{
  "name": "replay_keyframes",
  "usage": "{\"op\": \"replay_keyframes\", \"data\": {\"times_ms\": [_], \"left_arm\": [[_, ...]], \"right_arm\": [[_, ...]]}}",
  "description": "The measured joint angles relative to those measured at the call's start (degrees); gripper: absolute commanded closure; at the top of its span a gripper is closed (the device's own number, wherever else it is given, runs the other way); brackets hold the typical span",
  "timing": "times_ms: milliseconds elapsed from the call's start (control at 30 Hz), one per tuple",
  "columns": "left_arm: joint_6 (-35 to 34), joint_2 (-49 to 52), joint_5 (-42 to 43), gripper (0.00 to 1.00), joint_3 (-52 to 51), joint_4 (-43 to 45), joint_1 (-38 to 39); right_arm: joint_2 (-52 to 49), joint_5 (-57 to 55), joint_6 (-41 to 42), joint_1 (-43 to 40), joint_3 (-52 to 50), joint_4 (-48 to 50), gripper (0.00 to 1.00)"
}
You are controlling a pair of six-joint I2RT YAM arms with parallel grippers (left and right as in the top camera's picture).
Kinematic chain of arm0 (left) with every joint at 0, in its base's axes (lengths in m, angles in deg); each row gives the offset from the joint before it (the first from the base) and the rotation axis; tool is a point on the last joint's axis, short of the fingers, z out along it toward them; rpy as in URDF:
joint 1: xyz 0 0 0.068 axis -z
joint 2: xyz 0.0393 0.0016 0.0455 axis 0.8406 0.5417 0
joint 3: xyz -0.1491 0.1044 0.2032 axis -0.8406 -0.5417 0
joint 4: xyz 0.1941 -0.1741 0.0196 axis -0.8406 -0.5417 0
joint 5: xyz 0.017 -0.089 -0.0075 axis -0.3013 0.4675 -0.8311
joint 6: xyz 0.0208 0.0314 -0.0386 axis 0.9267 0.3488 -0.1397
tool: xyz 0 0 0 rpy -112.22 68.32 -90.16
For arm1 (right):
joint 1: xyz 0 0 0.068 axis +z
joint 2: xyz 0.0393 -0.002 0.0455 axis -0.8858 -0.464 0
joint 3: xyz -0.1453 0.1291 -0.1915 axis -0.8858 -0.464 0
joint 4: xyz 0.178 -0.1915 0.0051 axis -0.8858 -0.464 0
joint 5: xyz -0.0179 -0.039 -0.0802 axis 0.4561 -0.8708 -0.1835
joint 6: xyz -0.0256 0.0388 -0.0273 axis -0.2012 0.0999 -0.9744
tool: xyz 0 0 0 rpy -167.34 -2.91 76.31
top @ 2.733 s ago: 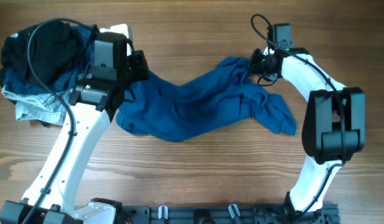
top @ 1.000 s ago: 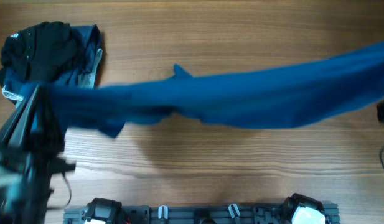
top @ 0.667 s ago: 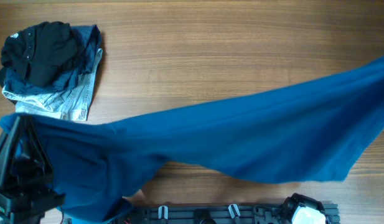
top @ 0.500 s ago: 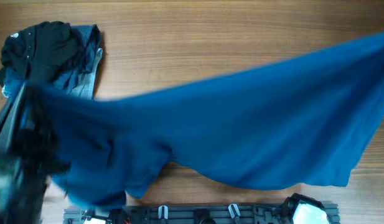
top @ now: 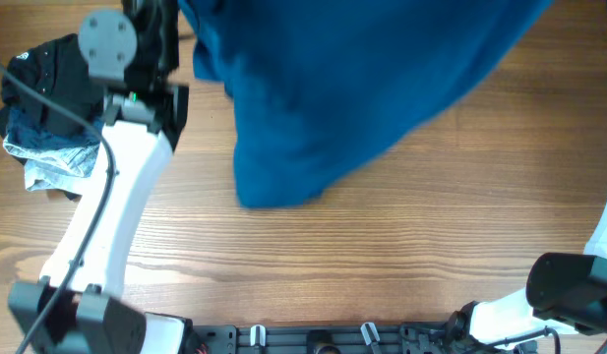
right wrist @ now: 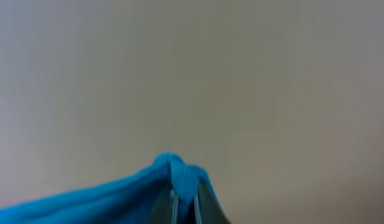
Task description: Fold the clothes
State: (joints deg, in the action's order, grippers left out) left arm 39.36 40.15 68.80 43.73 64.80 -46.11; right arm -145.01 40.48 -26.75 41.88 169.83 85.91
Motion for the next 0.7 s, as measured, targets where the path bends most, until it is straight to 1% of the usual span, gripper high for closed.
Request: {"op": "replay_keyframes", "data": {"times_ms": [67, 133, 233, 267, 367, 400, 433, 467, 500, 533, 600, 700], "left_arm": [[0.0, 2.2, -0.2, 0.96, 5.4, -0.6, 0.0], [0.2, 4.2, 0.2, 0.96, 15.7, -4.8, 0.0], [1.4, 4.2, 2.5, 0.96, 24.4, -10.2, 0.0], [1.7, 4.1, 3.7, 0.96, 25.8, -12.2, 0.0], [2.4, 3.8, 7.6, 0.96, 27.3, -24.9, 0.0], [2.6, 3.8, 8.5, 0.96, 27.4, -32.1, 0.0], [2.8, 4.2, 9.6, 0.96, 27.1, -40.4, 0.0], [3.3, 7.1, 10.7, 0.96, 26.1, -49.8, 0.0], [3.4, 8.0, 10.8, 0.96, 26.6, -53.5, -0.1], [3.5, 8.1, 10.8, 0.96, 26.9, -60.5, -0.4], [3.7, 9.0, 10.8, 0.96, 26.8, -64.5, -1.3], [3.7, 11.6, 10.9, 0.96, 26.8, -66.1, -3.3]], "right_arm": [[0.2, 0.1, 1.1, 0.0, 0.2, 5.7, 0.96], [0.6, -0.7, 3.1, 0.0, 0.4, 11.0, 0.96], [0.7, -2.1, 4.3, 0.0, 0.4, 11.5, 0.96], [0.7, -2.4, 4.5, 0.0, 0.4, 10.6, 0.96], [0.4, -2.5, 4.1, 0.0, 0.6, 5.0, 0.96], [0.3, -2.5, 3.2, 0.0, 0.6, 3.6, 0.96], [-1.2, -2.0, 1.7, 0.0, 0.7, -1.3, 0.96], [-4.3, -1.8, -0.6, 0.0, 0.7, -4.9, 0.96], [-5.4, -1.5, -1.7, 0.0, 0.9, -6.7, 0.96], [-6.2, -1.3, -2.9, 0.0, 0.9, -7.9, 0.96], [-7.4, -0.9, -4.6, 0.0, 0.9, -9.4, 0.96], [-9.5, -0.4, -7.1, 0.0, 0.8, -10.5, 0.96]]}}
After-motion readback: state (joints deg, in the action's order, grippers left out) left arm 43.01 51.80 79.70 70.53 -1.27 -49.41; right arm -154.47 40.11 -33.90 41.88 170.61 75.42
